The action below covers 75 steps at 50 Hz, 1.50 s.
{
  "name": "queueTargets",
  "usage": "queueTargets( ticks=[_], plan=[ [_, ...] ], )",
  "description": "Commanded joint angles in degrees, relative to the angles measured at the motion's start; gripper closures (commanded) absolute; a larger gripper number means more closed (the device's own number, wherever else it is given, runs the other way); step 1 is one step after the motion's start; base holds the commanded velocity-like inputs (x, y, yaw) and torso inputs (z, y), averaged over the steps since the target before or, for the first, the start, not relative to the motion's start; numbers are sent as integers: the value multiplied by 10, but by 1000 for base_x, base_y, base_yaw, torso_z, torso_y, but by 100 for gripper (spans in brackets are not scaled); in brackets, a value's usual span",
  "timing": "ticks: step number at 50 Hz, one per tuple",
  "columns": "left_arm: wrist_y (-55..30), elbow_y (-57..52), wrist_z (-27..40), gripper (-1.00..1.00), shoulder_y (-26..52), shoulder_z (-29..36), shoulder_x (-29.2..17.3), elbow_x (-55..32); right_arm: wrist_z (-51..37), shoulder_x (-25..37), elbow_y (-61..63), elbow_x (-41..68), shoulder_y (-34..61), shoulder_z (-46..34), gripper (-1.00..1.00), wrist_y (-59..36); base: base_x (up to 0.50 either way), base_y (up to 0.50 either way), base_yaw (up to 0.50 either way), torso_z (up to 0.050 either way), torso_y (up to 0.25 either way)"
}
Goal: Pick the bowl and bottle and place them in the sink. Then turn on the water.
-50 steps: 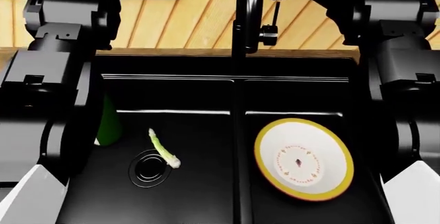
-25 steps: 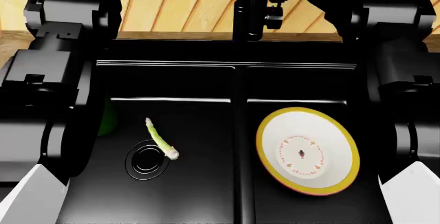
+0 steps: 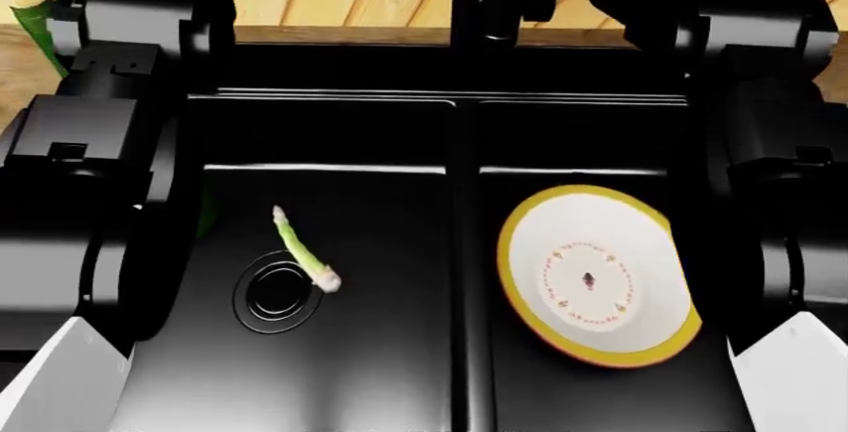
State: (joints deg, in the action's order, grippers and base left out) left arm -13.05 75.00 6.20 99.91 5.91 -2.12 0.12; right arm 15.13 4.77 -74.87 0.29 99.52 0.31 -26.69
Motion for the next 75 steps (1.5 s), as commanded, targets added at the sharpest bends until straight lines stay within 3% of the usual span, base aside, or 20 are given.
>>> queueTargets(
  ticks=[1,75],
  plan=[
    [-30,0,-31,-100,-17,7,-9,-4,2,1,-1,-1,1,-4,-100,10,0,0,0,0,-100],
    [-24,0,-34,-100,-20,4,-12,-2,-53,58,-1,-3,-4,52,-100,14,0,0,0,0,-1]
  ],
)
